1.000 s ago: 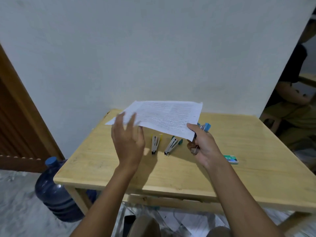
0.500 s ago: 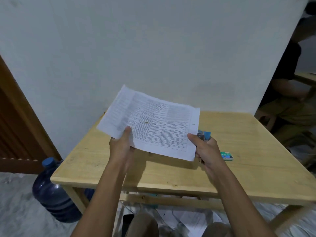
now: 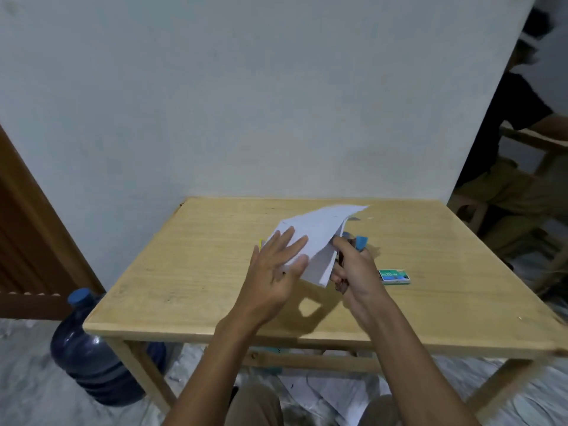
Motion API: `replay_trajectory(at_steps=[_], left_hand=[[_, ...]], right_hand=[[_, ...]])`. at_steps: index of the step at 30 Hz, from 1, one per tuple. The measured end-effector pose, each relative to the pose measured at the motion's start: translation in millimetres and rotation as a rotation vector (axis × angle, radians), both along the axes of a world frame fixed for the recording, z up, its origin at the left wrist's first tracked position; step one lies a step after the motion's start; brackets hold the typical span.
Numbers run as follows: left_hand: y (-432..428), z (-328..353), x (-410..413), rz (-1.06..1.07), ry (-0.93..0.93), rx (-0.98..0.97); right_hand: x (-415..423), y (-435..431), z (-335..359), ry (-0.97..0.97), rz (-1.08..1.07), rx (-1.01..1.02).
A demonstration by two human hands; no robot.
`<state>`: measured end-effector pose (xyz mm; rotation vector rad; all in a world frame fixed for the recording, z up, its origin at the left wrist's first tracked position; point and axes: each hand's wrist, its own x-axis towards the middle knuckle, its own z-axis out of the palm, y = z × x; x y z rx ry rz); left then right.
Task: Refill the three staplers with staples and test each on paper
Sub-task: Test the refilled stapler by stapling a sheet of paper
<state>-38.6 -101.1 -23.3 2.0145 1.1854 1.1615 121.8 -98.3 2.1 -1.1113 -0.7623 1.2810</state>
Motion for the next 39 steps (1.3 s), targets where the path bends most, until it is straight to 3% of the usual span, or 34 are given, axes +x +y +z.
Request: replay_trajectory(at_steps=[2,4,7,10,12,19,22,25,28,34,39], left_hand=[[-3.3,12.2,-1.0,-0.023,-0.295,-0.131],[-5.1,23.3,-0.3,0.144,-0.61,-0.27],[-0.6,26.4,-12.5,0.379,-0.704,-0.444],[0.8,23.8,-19.8,0.16,-0.857,-0.777],[-2.3,27.0,-18.4,0.061,-0.965,-0.806],[-0.6,23.8,-16.4,0.202,-0.917,-0.515],[-4.8,25.5,-7.5,0.111,-1.096,-0.634],[-10.1,18.7,3.6,0.039,-1.018,-0.745],[-11.1,15.3,10.3,0.068,-0.983,-0.72],[-9.6,14.3,12.3,0.144,-1.0,-0.563],[-13.9,8.3,25.5,0.159,-0.95,-0.516]], right_hand=[[2.6,-2.6,2.3,0.085,0.012,0.035],[5.1,-5.4,4.1,0.109,0.02,0.058],[8.5,-6.7,3.9,0.099,0.03,0.089],[7.7,-6.9,7.2,0.079,0.044,0.129],[6.5,-2.0,4.3,0.052,0.045,0.136],[4.9,-3.6,-9.8,-0.013,0.031,0.131],[1.2,-5.2,-15.4,-0.069,-0.046,0.102],[-3.5,-8.9,-17.1,-0.14,-0.055,0.076],[-2.7,-16.3,-14.6,-0.197,-0.028,0.06],[8.0,-27.4,-22.9,-0.207,0.256,-0.064],[-0.3,-35.5,-30.8,-0.078,0.432,-0.001]])
